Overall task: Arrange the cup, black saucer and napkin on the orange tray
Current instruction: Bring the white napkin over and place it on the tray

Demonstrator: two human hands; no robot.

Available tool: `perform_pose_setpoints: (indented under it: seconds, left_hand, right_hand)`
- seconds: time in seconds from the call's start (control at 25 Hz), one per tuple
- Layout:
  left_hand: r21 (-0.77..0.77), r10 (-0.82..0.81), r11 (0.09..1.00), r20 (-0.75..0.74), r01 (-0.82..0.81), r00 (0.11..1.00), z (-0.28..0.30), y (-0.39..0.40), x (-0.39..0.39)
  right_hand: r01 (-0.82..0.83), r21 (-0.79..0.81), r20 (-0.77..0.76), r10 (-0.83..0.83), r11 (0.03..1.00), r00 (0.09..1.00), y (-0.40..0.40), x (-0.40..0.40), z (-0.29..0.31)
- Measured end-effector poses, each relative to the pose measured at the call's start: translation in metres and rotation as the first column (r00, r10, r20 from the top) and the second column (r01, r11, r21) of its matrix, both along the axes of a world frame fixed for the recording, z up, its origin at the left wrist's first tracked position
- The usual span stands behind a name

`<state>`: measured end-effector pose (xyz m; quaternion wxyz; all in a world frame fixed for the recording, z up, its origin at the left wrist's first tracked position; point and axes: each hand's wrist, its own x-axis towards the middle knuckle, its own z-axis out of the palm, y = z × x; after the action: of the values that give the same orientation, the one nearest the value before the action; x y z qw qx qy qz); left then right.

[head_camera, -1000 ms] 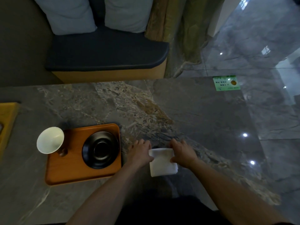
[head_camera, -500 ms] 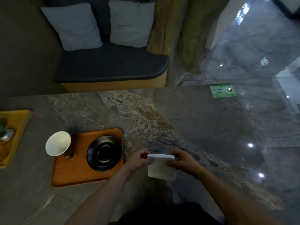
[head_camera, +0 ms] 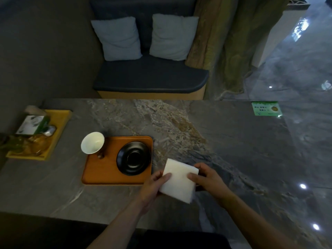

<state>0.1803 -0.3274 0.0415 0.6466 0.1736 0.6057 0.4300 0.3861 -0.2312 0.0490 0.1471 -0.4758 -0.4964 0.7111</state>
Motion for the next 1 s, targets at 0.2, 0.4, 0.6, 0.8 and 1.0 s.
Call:
perform_pose_setpoints:
  seconds: [0.2, 0.4, 0.6, 0.8, 1.0]
  left_hand:
    - [0.035, 0.077, 0.997, -0.1, -0.073, 0.992, 0.019, -0.028, -0.014]
    - [0.051, 0.2, 0.979, -0.064, -0.197, 0.978, 0.03, -0.052, -0.047]
    - [0.037, 0.358, 0.933, 0.014, -0.358, 0.934, 0.038, -0.08, -0.088]
    - [0.027, 0.445, 0.895, -0.082, -0.444, 0.892, 0.028, -0.114, -0.136]
    - [0.067, 0.457, 0.885, -0.315, -0.46, 0.832, 0.018, -0.143, -0.18]
  right_hand:
    - [0.002, -0.034, 0.004, -0.002, 0.999, 1.0, -0.011, -0.025, -0.006]
    - [-0.354, 0.023, 0.093, 0.351, 0.935, 0.932, -0.028, -0.059, -0.003]
    - [-0.388, 0.136, 0.039, 0.387, 0.912, 0.921, -0.065, -0.124, 0.004]
    - [-0.295, 0.169, 0.037, 0.293, 0.94, 0.955, -0.107, -0.186, 0.002]
    - [-0.269, 0.115, 0.057, 0.264, 0.956, 0.963, -0.144, -0.239, -0.007]
